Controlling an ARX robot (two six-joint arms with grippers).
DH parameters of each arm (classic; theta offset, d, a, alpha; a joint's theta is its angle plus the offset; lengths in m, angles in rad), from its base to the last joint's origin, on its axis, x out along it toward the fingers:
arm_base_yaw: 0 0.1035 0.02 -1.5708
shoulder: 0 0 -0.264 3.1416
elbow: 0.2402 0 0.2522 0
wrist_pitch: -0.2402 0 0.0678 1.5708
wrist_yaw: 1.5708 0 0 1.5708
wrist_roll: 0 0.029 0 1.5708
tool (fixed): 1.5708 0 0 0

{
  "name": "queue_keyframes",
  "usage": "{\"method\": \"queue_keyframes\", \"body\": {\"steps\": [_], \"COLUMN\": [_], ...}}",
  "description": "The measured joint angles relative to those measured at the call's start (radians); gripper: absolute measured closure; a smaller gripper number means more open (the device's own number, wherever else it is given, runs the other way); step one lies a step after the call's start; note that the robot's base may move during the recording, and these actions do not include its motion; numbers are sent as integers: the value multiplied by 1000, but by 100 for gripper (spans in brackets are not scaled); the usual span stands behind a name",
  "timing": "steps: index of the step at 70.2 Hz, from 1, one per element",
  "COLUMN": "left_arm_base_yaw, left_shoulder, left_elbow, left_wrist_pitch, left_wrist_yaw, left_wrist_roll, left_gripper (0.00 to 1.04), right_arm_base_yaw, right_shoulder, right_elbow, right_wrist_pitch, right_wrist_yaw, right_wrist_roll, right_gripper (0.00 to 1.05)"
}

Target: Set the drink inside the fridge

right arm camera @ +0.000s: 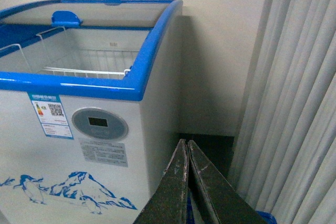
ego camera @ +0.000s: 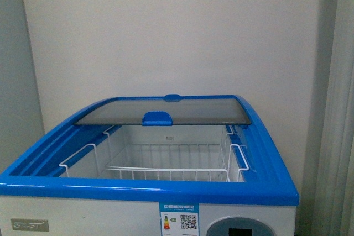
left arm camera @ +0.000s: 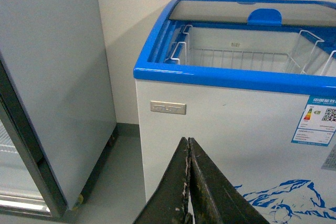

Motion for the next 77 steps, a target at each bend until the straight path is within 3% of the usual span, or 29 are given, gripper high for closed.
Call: {"method": "queue_keyframes", "body": {"steps": [34, 47, 52, 69, 71, 77], "left_arm_base_yaw": [0, 0, 0, 0, 0, 0], "left_shoulder": [0, 0, 0, 0, 0, 0], "left_elbow": [0, 0, 0, 0, 0, 0], "left_wrist_pitch": [0, 0, 0, 0, 0, 0], "left_wrist_yaw": [0, 0, 0, 0, 0, 0], "left_wrist_roll": [0, -1, -1, -1, -1, -1], "left_gripper": [102, 71, 53, 8, 7, 9], "right_arm_base_yaw": [-2, -2, -2, -2, -2, -2], "right_shoulder": [-50, -50, -50, -50, -50, -50], "right_elbow": [-44, -44, -44, -44, -44, -44], "right_wrist_pitch": [6, 6, 6, 6, 6, 6], "right_wrist_yaw": [-3, -3, -3, -3, -3, -3], "right_wrist_roll": [0, -1, -1, -1, -1, -1], "right_gripper": [102, 70, 53, 11, 7, 8]}}
